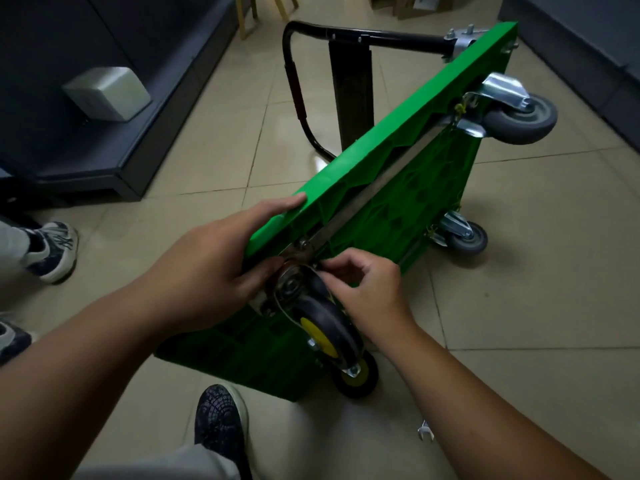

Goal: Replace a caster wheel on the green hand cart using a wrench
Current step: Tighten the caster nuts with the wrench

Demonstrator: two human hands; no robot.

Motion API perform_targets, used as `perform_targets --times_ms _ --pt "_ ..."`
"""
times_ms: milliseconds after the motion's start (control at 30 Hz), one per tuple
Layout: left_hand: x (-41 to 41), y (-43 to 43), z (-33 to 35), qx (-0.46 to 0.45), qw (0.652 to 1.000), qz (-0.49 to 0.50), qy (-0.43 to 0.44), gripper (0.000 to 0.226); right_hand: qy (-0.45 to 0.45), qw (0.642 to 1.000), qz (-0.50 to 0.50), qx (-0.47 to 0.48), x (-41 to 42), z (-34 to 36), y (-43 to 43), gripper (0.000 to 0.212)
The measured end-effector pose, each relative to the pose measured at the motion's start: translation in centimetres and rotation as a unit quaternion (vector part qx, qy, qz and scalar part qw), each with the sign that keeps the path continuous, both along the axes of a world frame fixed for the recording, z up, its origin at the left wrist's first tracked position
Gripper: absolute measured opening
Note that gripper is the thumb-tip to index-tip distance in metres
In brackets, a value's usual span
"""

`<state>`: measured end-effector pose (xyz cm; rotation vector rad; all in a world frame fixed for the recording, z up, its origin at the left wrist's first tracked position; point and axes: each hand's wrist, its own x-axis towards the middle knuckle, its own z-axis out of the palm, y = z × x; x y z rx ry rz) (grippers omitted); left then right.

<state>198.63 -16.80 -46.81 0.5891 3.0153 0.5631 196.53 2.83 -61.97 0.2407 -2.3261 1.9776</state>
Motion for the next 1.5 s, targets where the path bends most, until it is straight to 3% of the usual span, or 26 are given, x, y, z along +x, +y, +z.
perform_targets --times_ms 267,433,533,600,667,733,767,833,933,1100,1500 --pt "-0.1 0.0 -0.2 -0.021 1.0 0.003 0.016 0.08 -0.094 0.993 -0.015 -0.07 0.1 1.4 -0.4 0.015" --pt "-0.4 -0.1 -0.2 -0.02 1.0 0.001 0.009 0.079 -0.229 0.958 -0.005 -0.173 0.3 2.6 -0.6 0.018" --pt "-0.8 -0.5 -0.1 -0.016 1.0 -0.003 0.003 0.077 -0.278 0.942 -0.006 -0.186 0.0 3.0 -0.8 0.019" --pt "-1.0 -0.7 0.2 -0.01 1.0 -0.009 -0.005 0.074 -0.199 0.973 -0.019 -0.112 -0.1 3.0 -1.0 0.016" --pt "-1.2 -1.0 0.5 -0.004 1.0 -0.016 -0.008 0.074 -0.06 0.997 -0.019 0.043 -0.3 3.0 -1.1 0.016" --pt "-1.5 -1.2 0.6 -0.004 1.0 -0.023 -0.004 0.074 0.056 0.985 -0.013 0.16 -0.5 2.9 -1.1 0.017" --pt "-1.7 -1.3 0.5 -0.006 1.0 -0.026 -0.002 0.074 0.074 0.982 -0.012 0.174 -0.7 2.9 -1.0 0.016" --pt "-1.9 -1.5 0.4 -0.006 1.0 -0.031 0.0 0.075 0.039 0.989 -0.017 0.143 -0.9 2.9 -1.1 0.016" --pt "-2.2 -1.7 0.3 -0.005 0.999 -0.037 0.001 0.075 -0.084 0.996 -0.029 0.01 -1.0 2.6 -1.7 0.015" --pt "-2.6 -1.9 0.1 -0.009 0.999 -0.035 -0.001 0.076 -0.263 0.949 -0.034 -0.168 -0.6 2.3 -2.5 0.02" --pt "-2.8 -2.1 0.3 -0.013 0.999 -0.033 -0.001 0.077 -0.331 0.923 0.037 -0.191 -0.9 2.8 -2.3 0.031"
